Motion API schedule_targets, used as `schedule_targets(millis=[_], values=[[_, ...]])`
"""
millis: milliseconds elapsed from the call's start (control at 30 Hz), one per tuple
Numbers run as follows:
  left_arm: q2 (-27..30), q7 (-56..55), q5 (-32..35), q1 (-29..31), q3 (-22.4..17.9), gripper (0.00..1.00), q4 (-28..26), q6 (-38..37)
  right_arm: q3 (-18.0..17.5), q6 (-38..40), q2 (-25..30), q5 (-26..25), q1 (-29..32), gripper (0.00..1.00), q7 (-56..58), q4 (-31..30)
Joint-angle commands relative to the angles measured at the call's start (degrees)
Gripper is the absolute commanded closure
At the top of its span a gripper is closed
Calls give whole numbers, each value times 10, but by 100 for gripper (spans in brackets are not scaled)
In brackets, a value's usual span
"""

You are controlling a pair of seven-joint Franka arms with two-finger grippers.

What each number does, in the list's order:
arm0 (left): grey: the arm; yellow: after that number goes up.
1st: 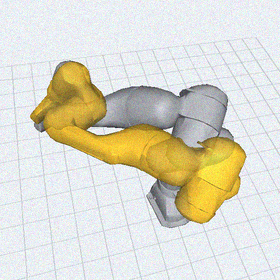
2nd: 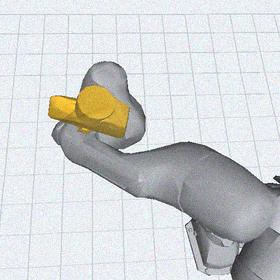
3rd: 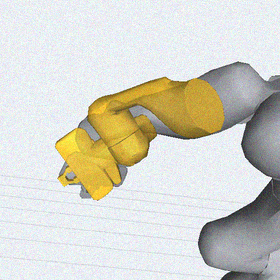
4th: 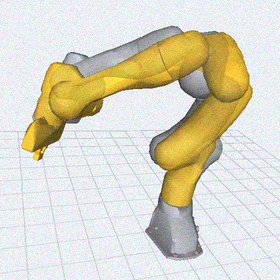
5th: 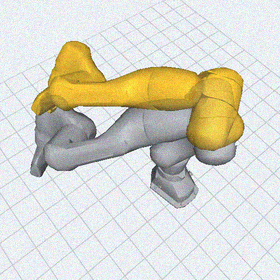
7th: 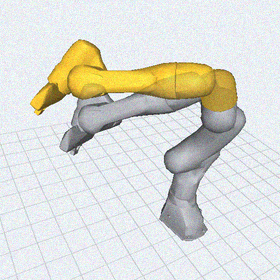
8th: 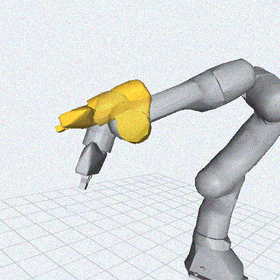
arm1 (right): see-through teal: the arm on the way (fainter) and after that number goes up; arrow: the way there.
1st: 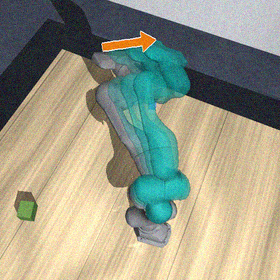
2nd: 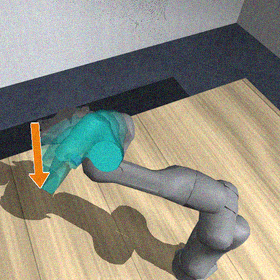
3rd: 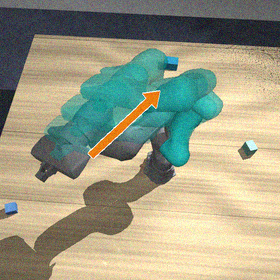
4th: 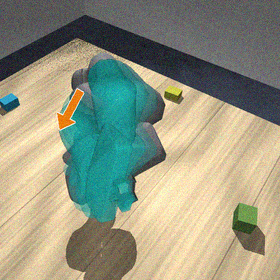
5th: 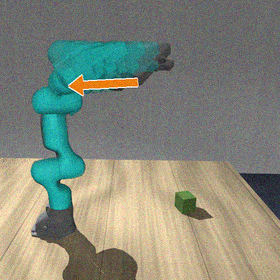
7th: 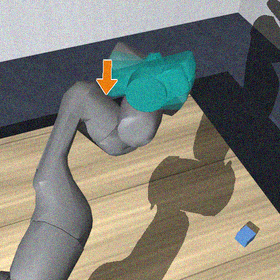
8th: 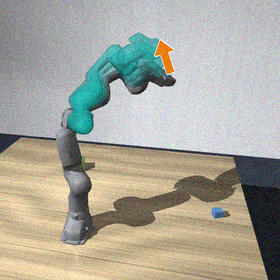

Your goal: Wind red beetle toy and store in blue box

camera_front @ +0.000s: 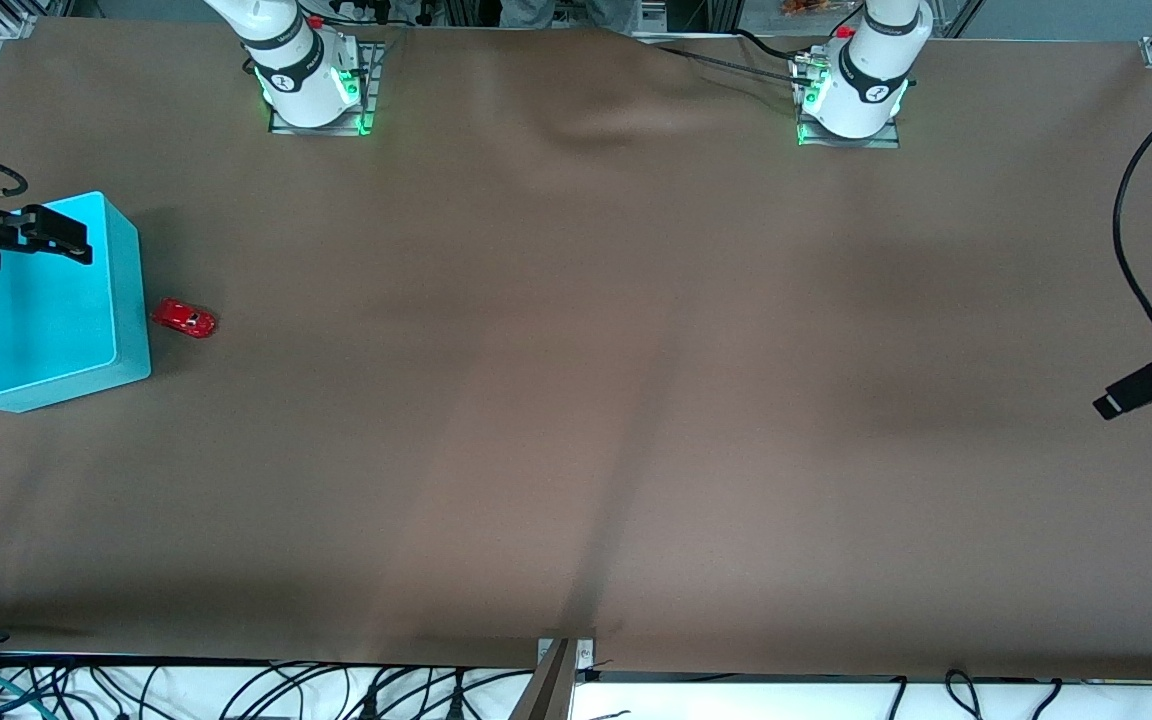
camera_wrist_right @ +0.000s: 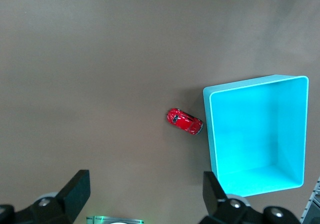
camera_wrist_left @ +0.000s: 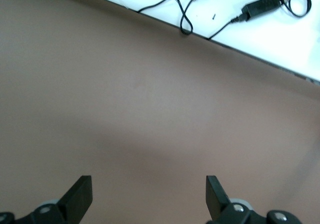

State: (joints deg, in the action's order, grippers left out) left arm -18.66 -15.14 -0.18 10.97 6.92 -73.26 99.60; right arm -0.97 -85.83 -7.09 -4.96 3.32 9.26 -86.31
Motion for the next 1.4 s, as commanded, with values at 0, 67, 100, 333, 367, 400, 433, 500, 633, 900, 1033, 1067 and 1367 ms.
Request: schedule_targets(millis=[0,67,100,333,367,400,433,500,633,900,1033,1067,1367], values=[[-1,83,7,-2,-2,0,13,-38,0,10,3,1,5,0,-6,-1],[-1,106,7,-2,-1,0,12,-39,2,8,3,2,5,0,-6,-3],[-1,115,7,-2,-1,0,13,-39,3,7,4,2,5,0,-6,-5],[-1,194,9,-1,-3,0,15,-88,18,-87,47,6,5,0,-9,-127],[-1,209,9,-1,-5,0,18,-96,20,-113,56,7,5,0,-17,-156],[-1,221,11,-1,-5,0,21,-102,23,-139,65,7,5,0,-25,-184],[-1,230,11,0,-5,0,22,-107,26,-162,74,7,5,0,-31,-211],[-1,238,12,0,-6,0,23,-109,30,-202,86,7,5,0,-33,-252],[0,237,9,0,-2,0,24,-109,40,-246,93,6,5,0,-33,-296],[6,239,4,6,-5,0,24,-109,45,-353,96,6,5,0,-33,-390],[13,238,4,5,-2,0,24,-109,56,-437,99,6,5,0,-34,-445],[13,236,4,4,-2,0,24,-109,57,-454,98,6,5,0,-34,-454],[9,235,4,4,-8,0,24,-108,82,-558,82,7,5,0,-36,-506]])
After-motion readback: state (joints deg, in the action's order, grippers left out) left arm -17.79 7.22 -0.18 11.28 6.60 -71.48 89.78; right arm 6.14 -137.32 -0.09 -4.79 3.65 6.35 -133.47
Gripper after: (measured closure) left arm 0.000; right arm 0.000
